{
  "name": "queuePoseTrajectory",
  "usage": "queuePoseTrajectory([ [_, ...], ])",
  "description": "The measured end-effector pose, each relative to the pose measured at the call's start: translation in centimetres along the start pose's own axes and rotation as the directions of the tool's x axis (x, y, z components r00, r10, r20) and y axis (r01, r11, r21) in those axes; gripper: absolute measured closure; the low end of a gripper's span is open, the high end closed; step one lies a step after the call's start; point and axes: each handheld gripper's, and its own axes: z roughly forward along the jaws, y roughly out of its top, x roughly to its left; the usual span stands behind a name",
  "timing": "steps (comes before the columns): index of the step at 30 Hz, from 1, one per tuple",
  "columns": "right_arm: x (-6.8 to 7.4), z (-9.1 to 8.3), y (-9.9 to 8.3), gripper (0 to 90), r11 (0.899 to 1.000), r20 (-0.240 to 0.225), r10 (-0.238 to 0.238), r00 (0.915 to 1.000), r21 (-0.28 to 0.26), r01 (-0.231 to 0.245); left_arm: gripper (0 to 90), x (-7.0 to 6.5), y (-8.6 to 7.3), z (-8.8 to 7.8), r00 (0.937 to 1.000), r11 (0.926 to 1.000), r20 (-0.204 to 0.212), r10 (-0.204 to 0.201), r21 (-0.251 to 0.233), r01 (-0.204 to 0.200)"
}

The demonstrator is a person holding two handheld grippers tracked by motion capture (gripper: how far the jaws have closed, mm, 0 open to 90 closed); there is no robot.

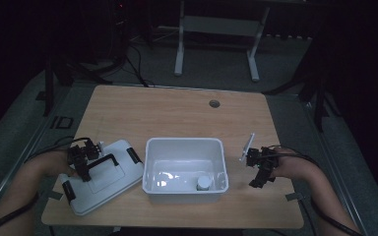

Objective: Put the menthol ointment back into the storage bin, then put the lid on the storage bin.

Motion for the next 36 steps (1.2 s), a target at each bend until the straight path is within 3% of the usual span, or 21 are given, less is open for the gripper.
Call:
queuePoseTrajectory([
  [6,-0.1,0.3,-0.4,14.5,1.0,-0.004,0.016,0.9999,-0.004,-0.016,73.9,-0.5,0.5,0.1,0.9998,0.9989,0.002,-0.018,0.043,0.018],
  [11,-0.1,0.6,-0.7,14.6,1.0,-0.005,0.023,0.9997,0.0,-0.023,76.4,-0.8,0.9,0.1,0.9998,0.9976,-0.017,-0.007,0.068,0.008],
  [16,-0.2,0.7,-0.9,14.7,1.0,0.002,0.028,0.9996,0.01,-0.028,82.9,-1.2,1.1,0.3,0.9999,0.9962,-0.007,-0.01,0.086,0.01],
  [20,-0.2,0.7,-0.8,14.7,0.999,-0.001,0.032,0.9995,0.006,-0.032,83.4,-1.0,0.8,0.2,0.9996,0.9981,0.014,-0.023,0.057,0.022],
  [23,-0.2,0.8,-0.6,14.8,0.999,0.0,0.031,0.9995,0.008,-0.031,83.6,-0.7,0.2,-0.4,0.9984,0.9996,0.052,-0.022,0.016,0.021],
  [26,-0.2,0.8,-0.5,14.7,1.0,0.001,0.031,0.9995,0.007,-0.031,83.7,-0.6,-0.1,-1.0,0.9976,0.9998,0.065,-0.022,-0.002,0.022],
  [27,-0.2,0.8,-0.5,14.7,0.999,0.002,0.033,0.9995,0.009,-0.033,83.7,-0.7,-0.3,-1.7,0.9985,0.9996,0.053,-0.014,-0.022,0.015],
  [36,-0.2,0.8,-0.6,14.7,0.999,-0.002,0.035,0.9994,-0.002,-0.035,83.7,-0.9,-1.8,-4.2,0.9985,0.9997,0.05,-0.02,-0.012,0.02],
])
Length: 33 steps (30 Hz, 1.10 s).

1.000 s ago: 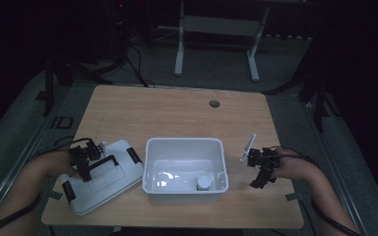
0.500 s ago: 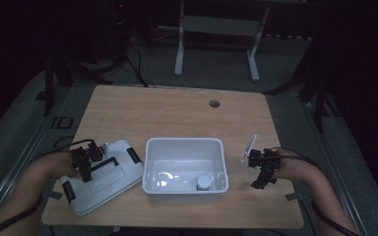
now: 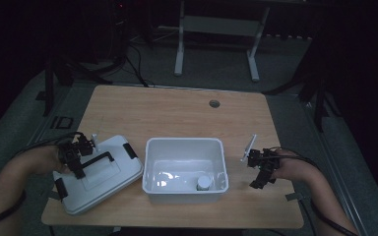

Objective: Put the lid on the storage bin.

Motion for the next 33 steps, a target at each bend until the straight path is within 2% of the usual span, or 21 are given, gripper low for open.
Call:
queuePoseTrajectory([
  [1,0.0,0.1,-0.1,14.7,1.0,-0.002,0.003,1.0,-0.002,-0.003,83.7,-0.1,-0.4,-0.7,1.0,1.0,0.001,-0.003,0.006,0.003],
  [2,0.0,0.1,-0.1,14.7,1.0,-0.002,0.003,1.0,-0.002,-0.003,83.7,-0.1,-0.4,-0.7,1.0,1.0,0.001,-0.003,0.006,0.003],
  [5,0.1,0.2,-0.3,14.7,1.0,-0.006,0.003,1.0,-0.007,-0.003,83.7,-0.3,-1.0,-2.4,0.9998,1.0,-0.021,-0.007,0.0,0.007],
  [7,0.1,0.3,-0.4,14.7,1.0,-0.007,0.007,1.0,-0.007,-0.007,83.7,-0.3,-1.0,-2.9,0.9996,1.0,-0.027,-0.008,-0.002,0.008],
  [13,0.2,0.4,-1.1,14.7,1.0,-0.002,0.025,0.9997,-0.01,-0.025,83.7,-0.9,-0.6,-6.3,0.9982,0.9996,-0.054,0.024,-0.011,-0.024],
  [14,0.2,0.4,-1.1,14.7,1.0,-0.002,0.025,0.9997,-0.01,-0.025,83.7,-0.9,-0.6,-6.3,0.9982,0.9996,-0.054,0.024,-0.011,-0.024],
  [18,0.2,0.3,-1.6,14.7,0.999,0.0,0.034,0.9994,-0.012,-0.034,83.7,-1.4,0.2,-8.1,0.9971,0.9987,-0.066,0.038,-0.031,-0.04],
  [21,0.2,0.2,-1.8,14.7,0.999,0.0,0.044,0.999,-0.013,-0.044,83.7,-2.2,1.1,-9.6,0.9937,0.9967,-0.09,0.067,-0.039,-0.071],
  [26,0.2,0.0,-1.7,14.7,0.999,0.003,0.045,0.999,-0.026,-0.045,83.7,-3.0,2.0,-10.7,0.9908,0.9935,-0.093,0.098,-0.048,-0.103],
  [27,0.2,0.0,-1.6,14.7,0.999,0.002,0.044,0.999,-0.025,-0.044,83.7,-3.6,2.6,-11.1,0.9868,0.9908,-0.104,0.124,-0.041,-0.129],
  [29,0.2,0.0,-1.6,14.7,0.999,0.004,0.043,0.9991,-0.023,-0.043,83.7,-3.8,2.9,-11.3,0.9866,0.9902,-0.1,0.129,-0.041,-0.134],
  [31,0.1,-0.2,-1.6,14.7,0.999,0.005,0.043,0.9991,-0.024,-0.043,83.6,-4.7,4.2,-11.6,0.982,0.9852,-0.095,0.163,-0.037,-0.167],
  [32,0.1,-0.2,-1.6,14.7,0.999,0.005,0.043,0.9991,-0.024,-0.043,83.7,-4.7,4.2,-11.6,0.982,0.9852,-0.095,0.163,-0.037,-0.167],
  [33,0.1,-0.2,-1.5,14.7,0.999,0.005,0.042,0.9991,-0.026,-0.041,83.7,-5.3,5.0,-11.7,0.9777,0.9806,-0.093,0.188,-0.037,-0.192],
])
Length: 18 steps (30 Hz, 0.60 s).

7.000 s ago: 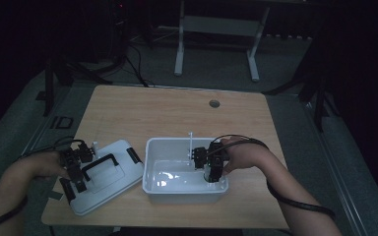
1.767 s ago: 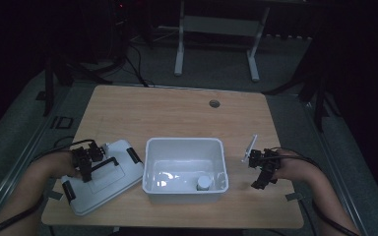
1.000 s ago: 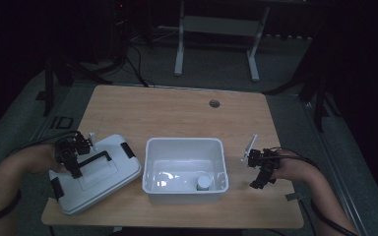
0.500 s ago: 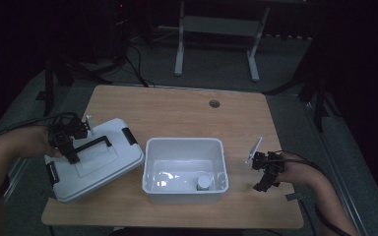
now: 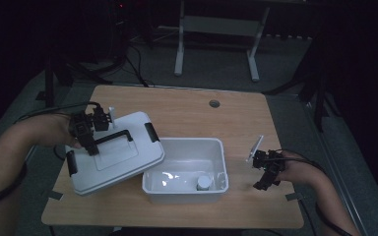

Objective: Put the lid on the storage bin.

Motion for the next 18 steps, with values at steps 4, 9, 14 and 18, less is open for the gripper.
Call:
queuePoseTrajectory([
  [4,-0.1,0.1,0.1,14.7,1.0,-0.001,0.001,1.0,-0.003,-0.001,83.7,-0.6,1.3,-0.1,0.9993,0.9994,-0.003,0.036,-0.002,-0.036],
  [9,-0.1,0.2,0.1,14.7,1.0,-0.004,0.001,1.0,-0.004,-0.001,83.7,-1.7,3.4,-0.2,0.9956,0.9956,-0.008,0.094,0.006,-0.093],
  [14,0.0,0.6,0.1,14.7,1.0,-0.008,-0.002,1.0,0.008,0.002,83.6,-2.7,5.6,-0.8,0.9896,0.9896,-0.013,0.144,-0.006,-0.144],
  [18,0.1,0.6,0.1,14.7,1.0,-0.01,-0.003,0.9999,-0.001,0.003,83.6,-3.6,7.5,-1.1,0.9817,0.9817,-0.014,0.19,-0.013,-0.19],
])
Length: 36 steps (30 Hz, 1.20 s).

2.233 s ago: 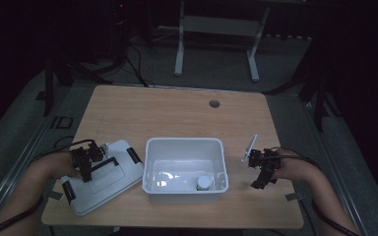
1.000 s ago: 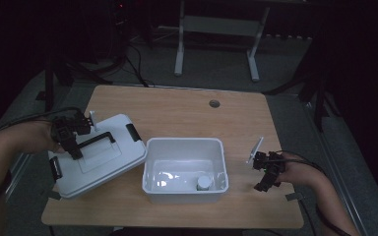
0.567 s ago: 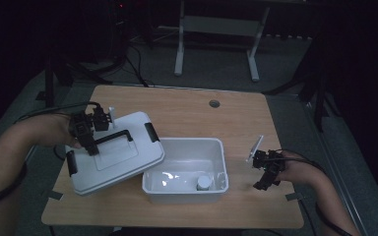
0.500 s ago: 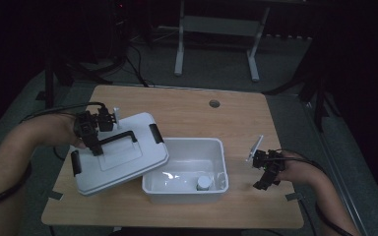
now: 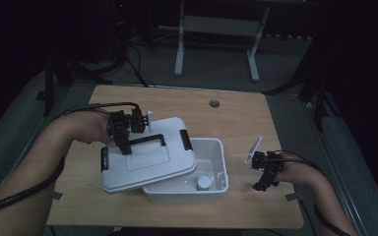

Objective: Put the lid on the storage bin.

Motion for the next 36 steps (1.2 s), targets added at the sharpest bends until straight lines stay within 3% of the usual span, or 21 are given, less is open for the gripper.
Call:
queuePoseTrajectory([
  [4,0.1,0.0,-0.3,14.7,1.0,0.006,-0.003,1.0,0.004,0.003,83.6,-0.5,2.3,-0.2,0.9989,0.9988,-0.008,0.047,0.009,-0.047],
  [14,0.1,0.0,-0.7,14.7,1.0,0.005,0.001,1.0,0.005,-0.001,83.6,-1.4,6.2,-0.3,0.9921,0.9922,-0.011,0.125,0.001,-0.125],
  [28,0.1,-0.2,-0.6,14.7,1.0,0.004,0.001,1.0,0.005,-0.001,83.6,-1.6,9.5,1.6,0.983,0.9819,0.011,0.183,0.046,-0.184],
  [36,0.1,-0.1,-0.7,14.7,1.0,0.003,0.003,1.0,0.005,-0.003,83.6,-1.3,10.1,2.2,0.9833,0.9822,0.021,0.181,0.047,-0.182],
])
